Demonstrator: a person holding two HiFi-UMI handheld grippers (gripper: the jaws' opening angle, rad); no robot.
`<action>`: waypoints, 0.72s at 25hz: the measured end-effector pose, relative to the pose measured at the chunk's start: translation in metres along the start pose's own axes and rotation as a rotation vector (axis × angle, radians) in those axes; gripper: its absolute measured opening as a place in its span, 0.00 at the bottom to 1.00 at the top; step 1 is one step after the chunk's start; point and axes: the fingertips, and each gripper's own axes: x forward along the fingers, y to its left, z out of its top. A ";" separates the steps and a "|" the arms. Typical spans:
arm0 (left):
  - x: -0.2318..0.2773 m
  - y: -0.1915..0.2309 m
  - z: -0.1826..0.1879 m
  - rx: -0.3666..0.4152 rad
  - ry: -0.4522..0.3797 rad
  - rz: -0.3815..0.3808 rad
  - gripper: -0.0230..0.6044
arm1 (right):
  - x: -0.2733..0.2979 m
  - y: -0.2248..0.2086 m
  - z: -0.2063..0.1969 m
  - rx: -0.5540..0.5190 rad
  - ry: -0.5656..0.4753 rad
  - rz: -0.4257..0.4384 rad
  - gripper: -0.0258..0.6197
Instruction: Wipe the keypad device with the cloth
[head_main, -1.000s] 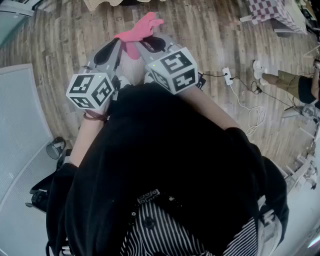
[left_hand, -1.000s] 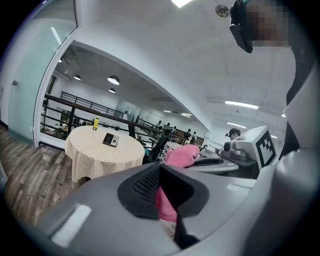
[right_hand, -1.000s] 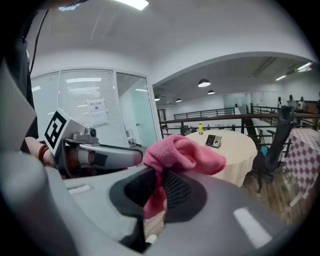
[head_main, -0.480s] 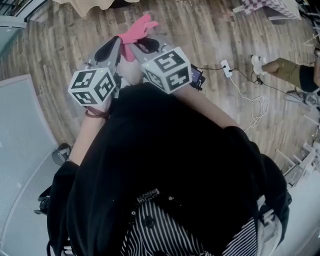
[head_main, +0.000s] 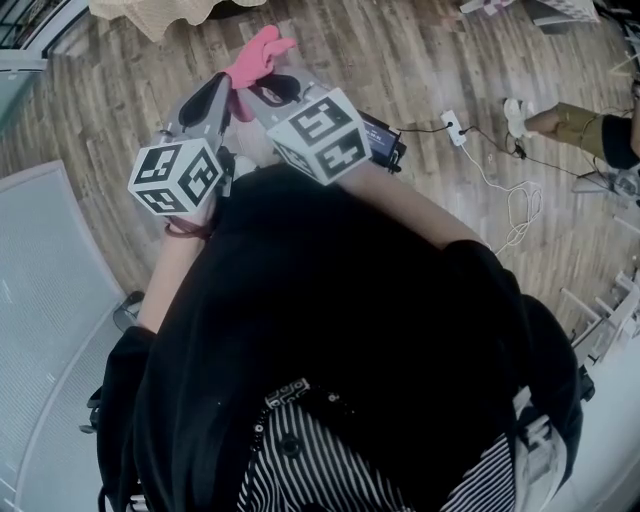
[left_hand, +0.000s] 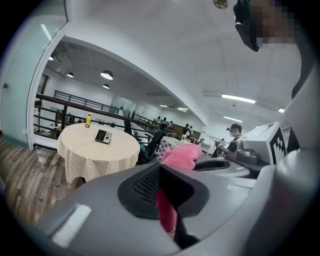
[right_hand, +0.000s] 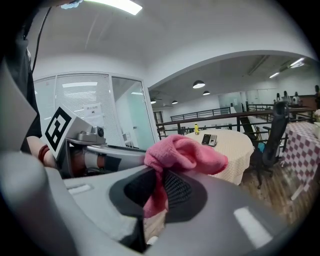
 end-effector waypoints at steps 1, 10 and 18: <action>0.005 -0.003 0.000 0.002 0.005 -0.001 0.04 | -0.002 -0.006 -0.002 0.001 0.010 -0.002 0.11; 0.025 -0.025 -0.007 -0.002 0.020 -0.009 0.04 | -0.016 -0.027 -0.017 0.024 0.012 0.013 0.11; 0.065 -0.049 0.000 0.009 0.052 -0.040 0.04 | -0.026 -0.061 -0.033 0.056 0.060 0.024 0.11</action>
